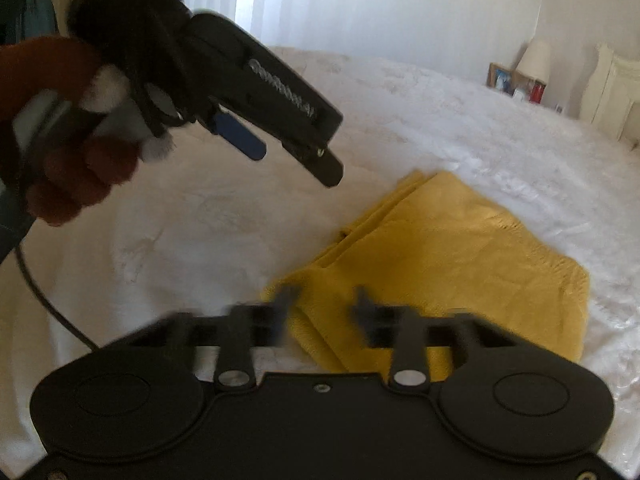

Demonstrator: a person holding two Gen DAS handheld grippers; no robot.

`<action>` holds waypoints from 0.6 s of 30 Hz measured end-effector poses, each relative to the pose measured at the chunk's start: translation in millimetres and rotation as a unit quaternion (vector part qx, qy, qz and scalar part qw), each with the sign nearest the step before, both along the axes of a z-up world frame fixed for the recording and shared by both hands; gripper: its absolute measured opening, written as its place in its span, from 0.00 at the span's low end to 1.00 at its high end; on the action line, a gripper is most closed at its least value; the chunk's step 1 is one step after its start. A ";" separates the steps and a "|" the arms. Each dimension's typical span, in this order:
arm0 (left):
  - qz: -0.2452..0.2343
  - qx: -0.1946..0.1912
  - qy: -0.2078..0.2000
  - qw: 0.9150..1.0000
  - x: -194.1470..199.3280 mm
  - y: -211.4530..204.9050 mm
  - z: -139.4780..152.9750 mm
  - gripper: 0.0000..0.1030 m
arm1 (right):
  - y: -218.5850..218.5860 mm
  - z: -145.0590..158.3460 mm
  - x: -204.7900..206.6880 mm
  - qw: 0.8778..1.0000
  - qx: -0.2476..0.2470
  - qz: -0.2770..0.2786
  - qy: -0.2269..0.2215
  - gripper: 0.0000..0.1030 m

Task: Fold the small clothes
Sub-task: 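Lay the folded side down on the stack with the right gripper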

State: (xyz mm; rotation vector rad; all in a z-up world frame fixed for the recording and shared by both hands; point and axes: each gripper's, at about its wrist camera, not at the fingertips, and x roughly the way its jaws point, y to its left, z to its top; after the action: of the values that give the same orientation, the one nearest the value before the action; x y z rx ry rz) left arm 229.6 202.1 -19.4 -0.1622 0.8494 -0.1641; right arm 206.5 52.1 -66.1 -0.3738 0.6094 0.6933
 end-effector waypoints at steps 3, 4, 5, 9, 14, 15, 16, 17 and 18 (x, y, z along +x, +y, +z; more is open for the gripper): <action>-0.013 -0.012 0.005 1.000 4.4 -5.8 4.3 0.78 | -21.3 8.6 6.8 0.998 0.046 -0.048 0.005 0.10; -0.018 -0.021 0.008 1.000 6.7 -8.0 5.1 0.78 | -29.5 13.0 7.7 0.996 0.059 -0.065 -0.001 0.10; -0.021 -0.031 0.012 0.999 8.8 -9.6 5.2 0.78 | -37.1 17.2 8.7 0.994 0.072 -0.079 -0.004 0.10; -0.044 -0.093 0.049 0.993 28.6 -21.3 -3.6 0.78 | -60.9 25.0 9.7 0.988 0.104 -0.110 -0.007 0.10; -0.058 -0.138 0.086 0.985 49.4 -39.9 -20.7 0.78 | -71.0 25.2 6.7 0.985 0.124 -0.123 -0.006 0.10; -0.058 -0.142 0.093 0.984 54.2 -43.5 -23.6 0.78 | -72.3 25.4 4.9 0.984 0.128 -0.123 -0.006 0.10; -0.058 -0.144 0.099 0.983 59.1 -46.8 -26.1 0.78 | -73.3 26.3 5.8 0.984 0.132 -0.124 -0.006 0.10; -0.059 -0.148 0.102 0.982 63.1 -48.4 -27.4 0.78 | -73.9 26.7 4.9 0.983 0.134 -0.124 -0.006 0.10; -0.062 -0.152 0.104 0.981 68.9 -51.3 -29.2 0.78 | -77.7 26.6 5.5 0.983 0.137 -0.124 -0.006 0.10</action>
State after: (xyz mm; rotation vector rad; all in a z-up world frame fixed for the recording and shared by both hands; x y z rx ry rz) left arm 298.6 150.8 -48.6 -0.4184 1.0414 -0.3990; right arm 212.0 -25.6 -39.6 -0.0450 0.5292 0.5252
